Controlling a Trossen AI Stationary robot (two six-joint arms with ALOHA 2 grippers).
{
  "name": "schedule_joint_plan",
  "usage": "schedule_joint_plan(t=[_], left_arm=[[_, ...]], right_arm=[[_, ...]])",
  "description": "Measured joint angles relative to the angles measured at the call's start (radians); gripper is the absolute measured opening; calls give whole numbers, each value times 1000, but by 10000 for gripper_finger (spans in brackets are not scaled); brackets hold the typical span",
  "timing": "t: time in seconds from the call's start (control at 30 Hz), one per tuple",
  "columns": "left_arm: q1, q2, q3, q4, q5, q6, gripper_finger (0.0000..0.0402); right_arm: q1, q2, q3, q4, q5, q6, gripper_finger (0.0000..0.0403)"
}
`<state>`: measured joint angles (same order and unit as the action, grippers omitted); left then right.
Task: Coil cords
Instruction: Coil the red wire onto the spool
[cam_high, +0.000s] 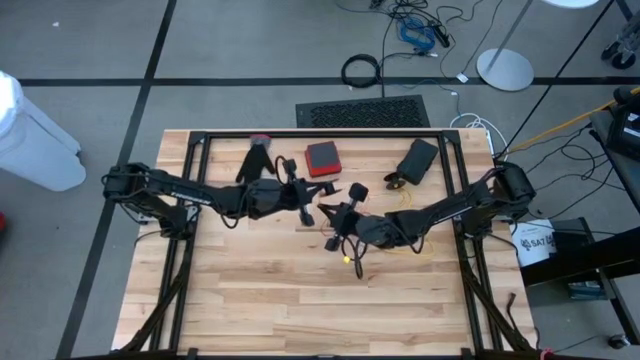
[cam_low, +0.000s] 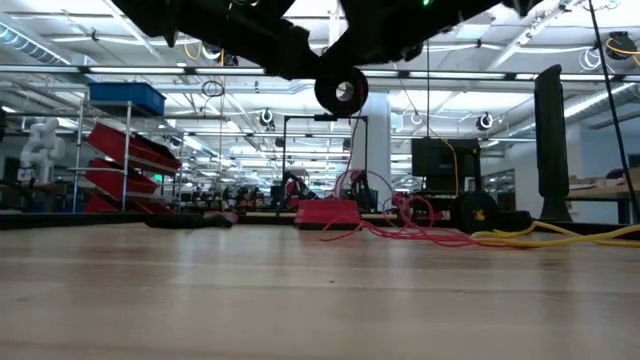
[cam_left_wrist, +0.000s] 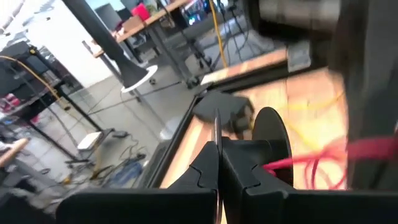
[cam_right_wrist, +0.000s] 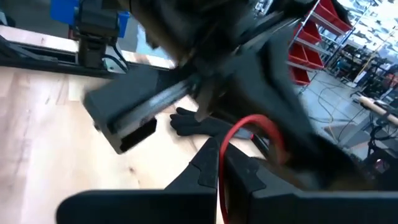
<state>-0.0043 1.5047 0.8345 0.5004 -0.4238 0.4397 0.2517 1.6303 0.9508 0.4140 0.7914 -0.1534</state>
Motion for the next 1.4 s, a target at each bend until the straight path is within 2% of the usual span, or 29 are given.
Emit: schedule_joint_plan(t=[0.33,0.57,0.97,1.2,1.4], left_arm=[[-45,-1,0,-44,-26,40,0],[-73,-1,0,-36,-26,39,0],[-90,-42,0,19,24,-2,0],[-90,-119,0,10,49,-16,0],[-87,-146,0,1,64,-42,0]], right_arm=[[31,-155,2,-326,24,144,0],[16,-193,2,-517,24,164,0],[6,-193,2,-592,76,160,1],[5,-193,1,-592,98,166,28],[5,-192,0,-575,99,168,33]])
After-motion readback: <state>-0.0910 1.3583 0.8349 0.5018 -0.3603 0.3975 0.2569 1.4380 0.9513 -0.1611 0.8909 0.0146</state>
